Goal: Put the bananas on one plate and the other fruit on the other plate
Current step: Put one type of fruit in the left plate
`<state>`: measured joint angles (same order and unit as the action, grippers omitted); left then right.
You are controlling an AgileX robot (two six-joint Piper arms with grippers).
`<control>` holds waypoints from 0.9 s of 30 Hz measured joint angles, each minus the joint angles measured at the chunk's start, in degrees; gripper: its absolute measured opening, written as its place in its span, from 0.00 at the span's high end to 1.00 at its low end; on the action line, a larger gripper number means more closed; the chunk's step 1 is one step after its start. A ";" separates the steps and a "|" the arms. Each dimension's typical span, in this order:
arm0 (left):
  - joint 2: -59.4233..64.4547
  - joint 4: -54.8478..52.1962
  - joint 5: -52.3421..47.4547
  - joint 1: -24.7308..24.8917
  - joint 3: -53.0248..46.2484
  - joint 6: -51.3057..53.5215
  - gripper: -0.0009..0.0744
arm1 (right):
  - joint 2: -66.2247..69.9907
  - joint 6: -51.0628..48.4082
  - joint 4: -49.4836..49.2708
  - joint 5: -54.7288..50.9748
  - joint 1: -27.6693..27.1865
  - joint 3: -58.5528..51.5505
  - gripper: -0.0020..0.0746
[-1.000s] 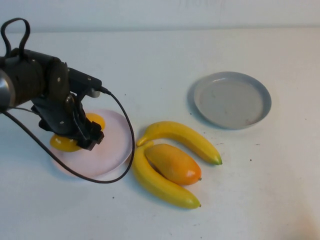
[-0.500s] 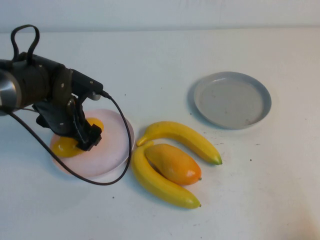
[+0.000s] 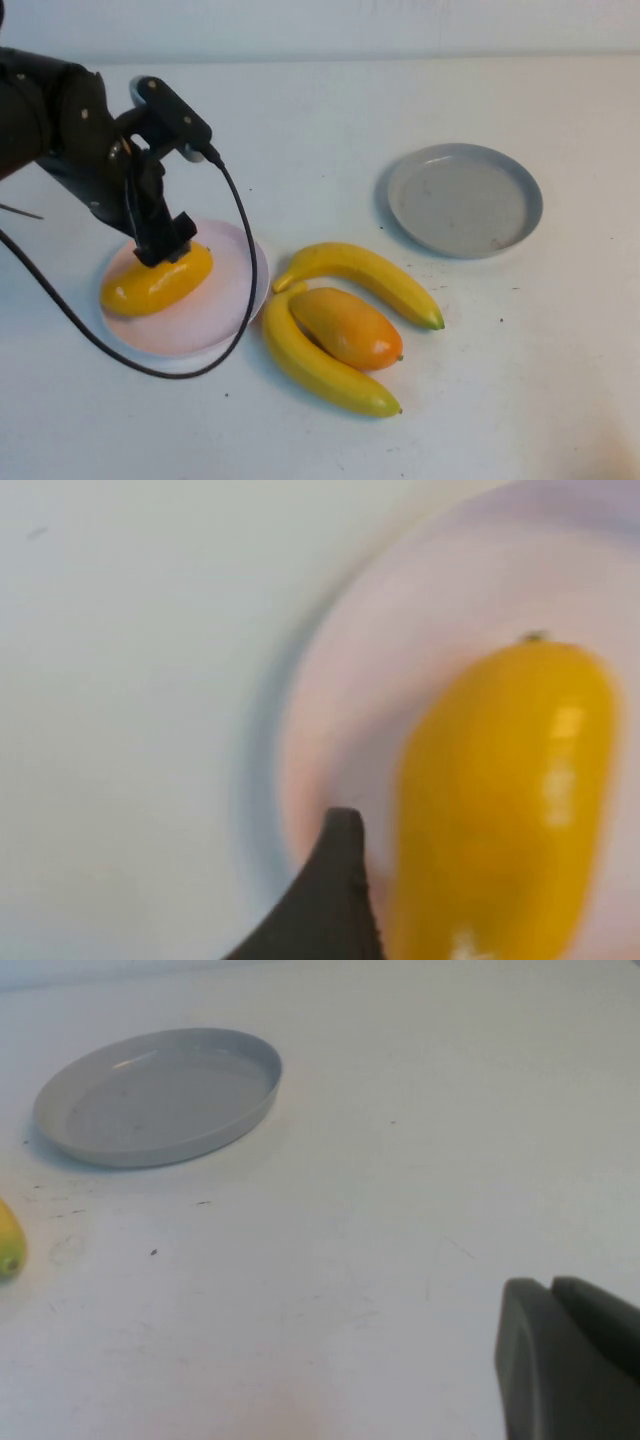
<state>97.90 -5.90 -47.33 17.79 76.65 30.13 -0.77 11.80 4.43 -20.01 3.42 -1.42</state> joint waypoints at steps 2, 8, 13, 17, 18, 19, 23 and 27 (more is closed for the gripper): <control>0.00 6.24 -1.85 0.13 0.14 7.95 0.10 | 0.00 0.00 0.00 0.00 0.00 0.00 1.00; 0.00 21.14 -5.28 4.64 0.14 37.11 0.10 | 0.00 0.00 0.00 0.00 0.00 0.00 1.00; 0.00 23.78 -2.75 11.15 0.14 49.53 0.10 | 0.00 0.00 0.00 0.00 0.00 0.00 1.00; 0.23 24.13 -0.69 14.79 0.14 53.29 0.10 | 0.00 0.00 0.00 0.00 0.00 0.00 1.00; 0.54 24.28 -0.26 15.45 0.18 53.58 0.10 | 0.00 0.00 0.00 0.00 0.00 0.00 1.00; 0.86 24.41 -0.04 15.94 0.28 53.88 0.10 | 0.00 0.00 0.00 0.00 0.00 0.00 1.00; 3.32 24.66 0.49 16.68 0.27 54.38 0.10 | 0.00 0.00 0.00 0.00 0.00 0.00 1.00; 5.62 25.10 0.75 16.97 0.27 55.80 0.10 | 0.00 0.00 0.00 0.00 0.00 0.00 1.00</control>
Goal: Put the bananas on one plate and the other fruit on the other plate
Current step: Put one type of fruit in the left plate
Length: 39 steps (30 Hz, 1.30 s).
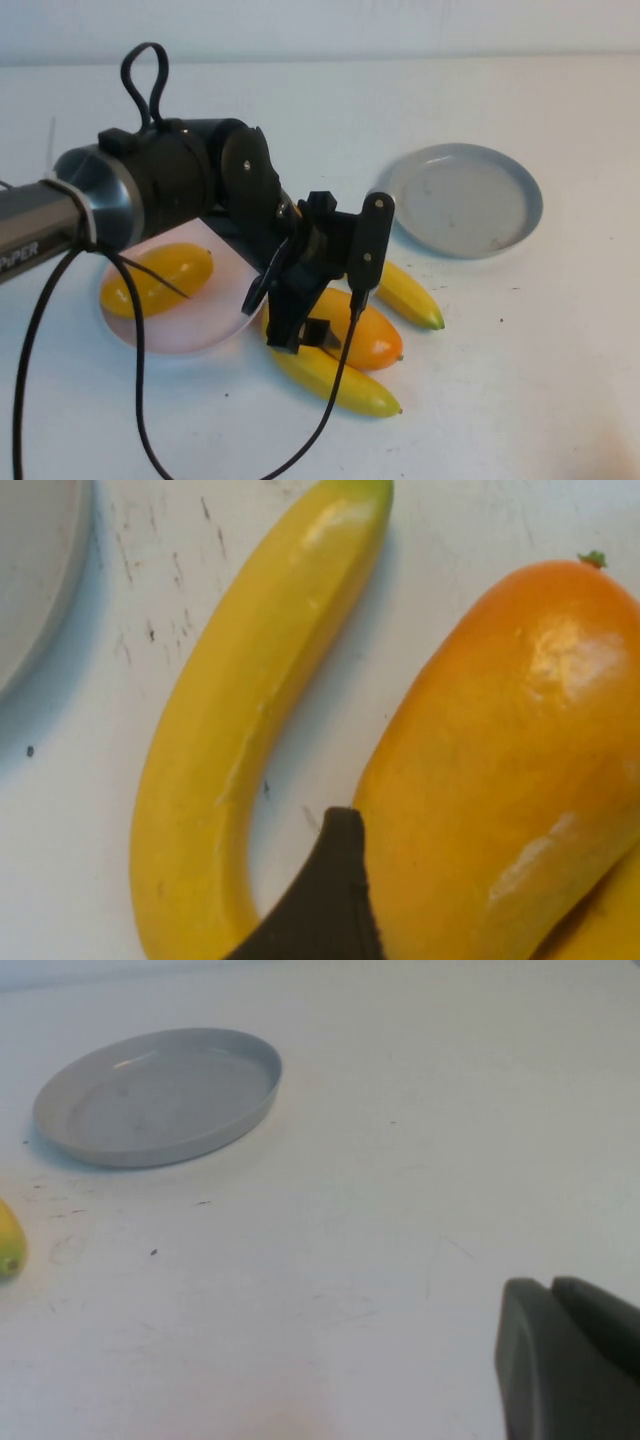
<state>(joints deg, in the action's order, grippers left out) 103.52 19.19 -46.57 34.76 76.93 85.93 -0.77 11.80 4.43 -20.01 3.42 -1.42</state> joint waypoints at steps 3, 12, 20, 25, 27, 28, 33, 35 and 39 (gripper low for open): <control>1.08 1.27 0.83 0.11 0.00 2.06 0.10 | 0.00 0.00 0.00 0.00 0.00 0.00 1.00; 4.19 2.51 2.69 0.11 0.00 3.40 0.10 | 0.00 0.00 0.00 0.00 0.00 0.00 1.00; 6.87 2.62 3.44 0.11 0.00 3.40 0.10 | 0.00 0.00 0.00 0.00 0.00 0.00 1.00; 6.95 2.62 4.71 0.11 0.00 3.40 0.14 | 0.00 0.00 0.00 0.00 0.00 0.00 1.00; 6.99 2.62 4.71 0.11 0.00 3.40 0.20 | 0.00 0.00 0.00 0.00 0.00 0.00 1.00; 7.08 2.62 4.71 0.11 0.00 3.40 0.23 | 0.00 0.00 0.00 0.00 0.00 0.00 1.00; 7.29 2.73 4.71 0.11 0.00 3.43 0.28 | 0.00 0.00 0.00 0.00 0.00 0.00 1.00; 7.43 2.85 4.84 0.11 0.12 3.43 0.28 | 0.00 0.00 0.00 0.00 0.00 0.00 1.00; 7.45 3.51 5.52 0.11 0.12 3.43 0.28 | 0.00 0.00 0.00 0.00 0.00 0.00 1.00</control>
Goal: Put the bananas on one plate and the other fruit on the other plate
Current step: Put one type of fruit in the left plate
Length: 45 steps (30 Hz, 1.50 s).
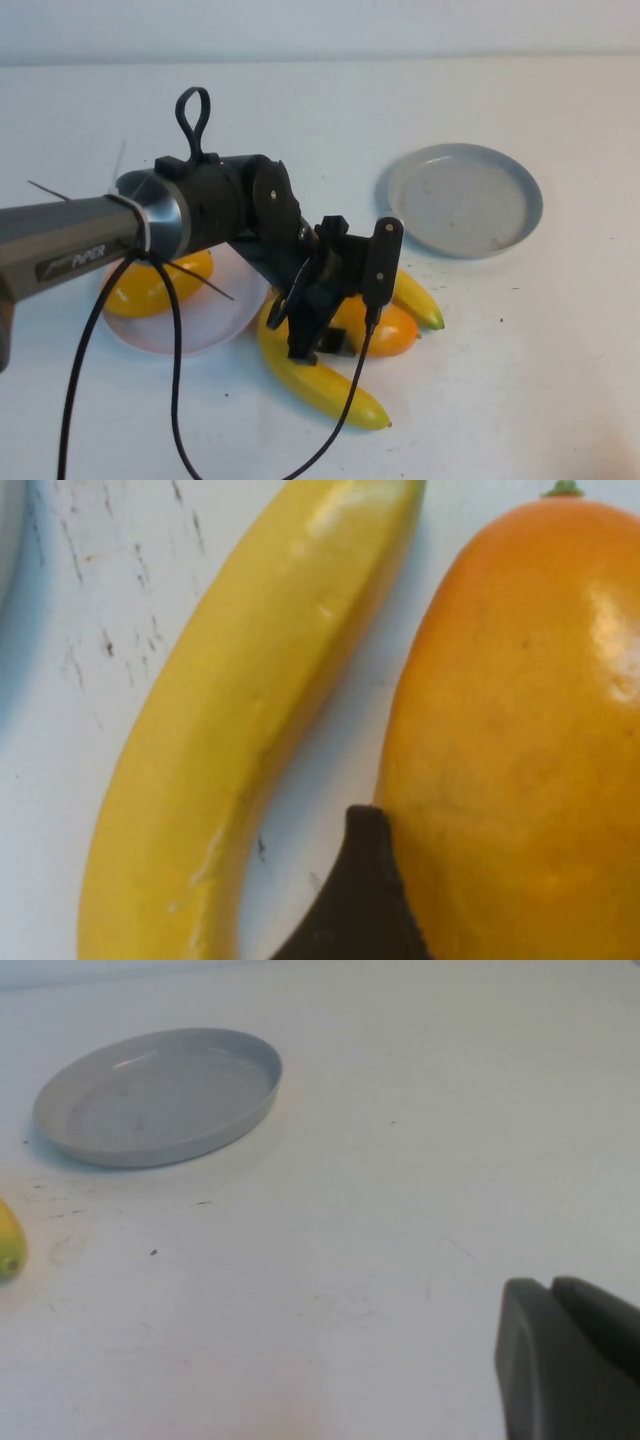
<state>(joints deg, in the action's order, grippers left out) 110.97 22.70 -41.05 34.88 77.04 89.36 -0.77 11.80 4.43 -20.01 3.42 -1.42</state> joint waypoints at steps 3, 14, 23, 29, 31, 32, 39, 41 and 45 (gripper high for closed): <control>0.09 2.01 1.60 0.00 0.00 -0.11 0.28 | 0.00 0.00 0.00 0.00 0.00 0.00 1.00; -5.94 6.86 -0.46 0.00 3.71 -26.55 0.29 | 0.00 0.00 0.00 0.00 0.00 0.00 1.00; -11.54 -14.58 -8.84 0.00 5.17 -71.18 0.29 | 0.00 0.00 0.00 0.00 0.00 0.00 1.00; -11.54 -30.04 -16.91 0.00 5.17 -86.62 0.29 | 0.00 0.00 0.00 0.00 0.00 0.00 1.00; -11.54 -33.39 -17.92 -0.41 5.17 -90.51 0.29 | 0.00 0.00 0.00 0.00 0.00 0.00 1.00; -11.54 -34.32 -18.16 -0.88 5.17 -91.74 0.29 | 0.00 0.00 0.00 0.00 0.00 0.00 1.00; -9.15 -35.86 -20.18 -4.89 5.17 -93.28 0.29 | 0.00 0.00 0.00 0.00 0.00 0.00 1.00; -8.00 -35.86 -20.28 -4.95 5.17 -93.28 0.29 | 0.00 0.00 0.00 0.00 0.00 0.00 1.00; -5.20 -35.86 -20.17 -4.95 5.17 -92.80 0.29 | 0.00 0.00 0.00 0.00 0.00 0.00 1.00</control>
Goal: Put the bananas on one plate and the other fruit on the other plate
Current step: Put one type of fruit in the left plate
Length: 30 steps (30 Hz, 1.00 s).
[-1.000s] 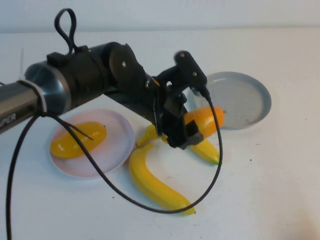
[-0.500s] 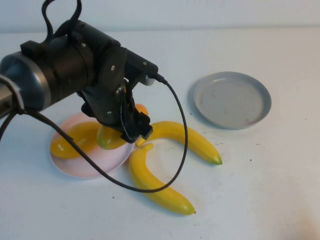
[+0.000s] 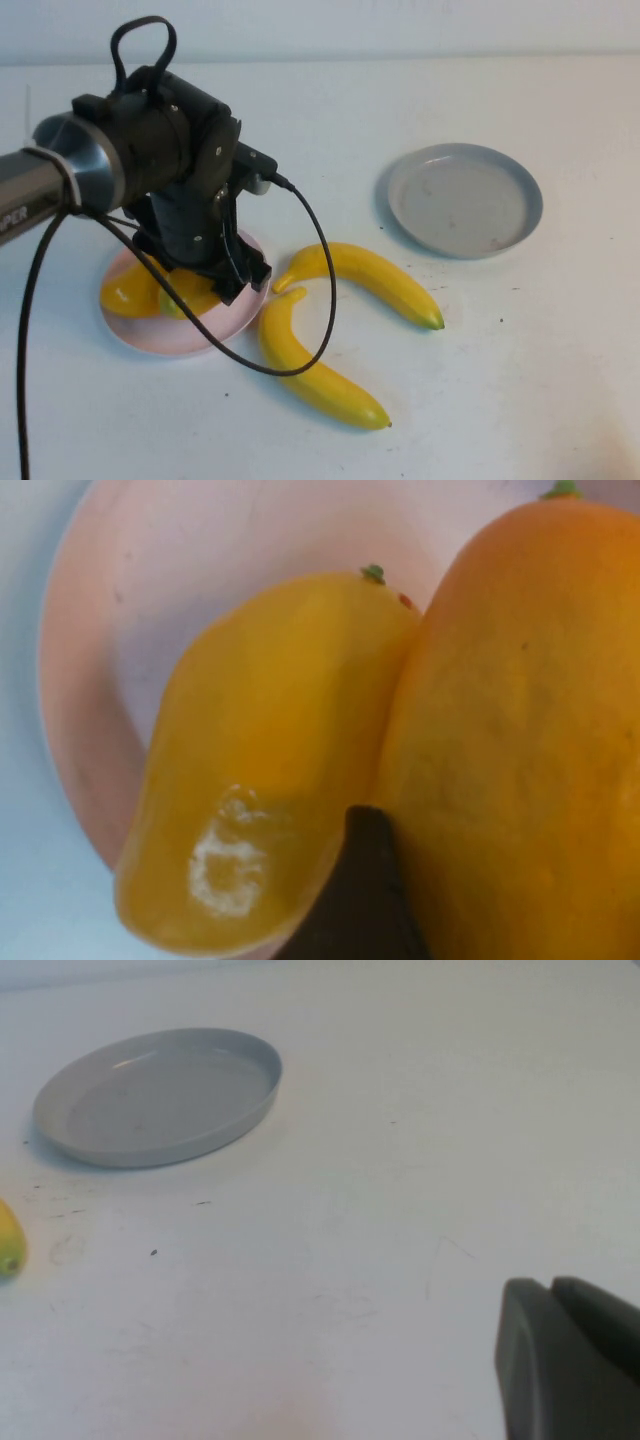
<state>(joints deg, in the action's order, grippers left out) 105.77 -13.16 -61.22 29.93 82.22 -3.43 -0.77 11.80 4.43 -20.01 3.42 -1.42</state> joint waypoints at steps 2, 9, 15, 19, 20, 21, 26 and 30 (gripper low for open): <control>1.57 0.00 0.11 0.00 0.00 0.44 0.29 | 0.00 0.00 0.00 0.00 0.00 0.00 1.00; 4.50 0.00 0.35 0.00 0.00 2.10 0.29 | 0.00 0.00 0.00 0.00 0.00 0.00 1.00; 4.50 0.00 0.24 -0.02 0.00 2.10 0.18 | 0.00 0.00 0.00 0.00 0.00 0.00 1.00; 4.64 -0.09 -2.02 -0.02 1.36 1.37 0.10 | 0.00 0.00 0.00 0.00 0.00 0.00 1.00; 4.64 -0.09 -3.22 -0.02 2.18 0.76 0.10 | 0.00 0.00 0.00 0.00 0.00 0.00 1.00; 4.64 -0.12 -4.54 -0.02 3.20 0.36 0.10 | 0.00 0.00 0.00 0.00 0.00 0.00 1.00; 4.64 1.46 -7.85 -0.02 9.55 0.20 0.11 | 0.00 0.00 0.00 0.00 0.00 0.00 1.00; 2.46 5.34 -7.97 -0.02 11.33 1.58 0.35 | 0.00 0.00 0.00 0.00 0.00 0.00 1.00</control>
<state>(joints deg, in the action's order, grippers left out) 108.23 -7.82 -69.19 29.91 93.55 -1.85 -0.77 11.80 4.43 -20.01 3.42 -1.42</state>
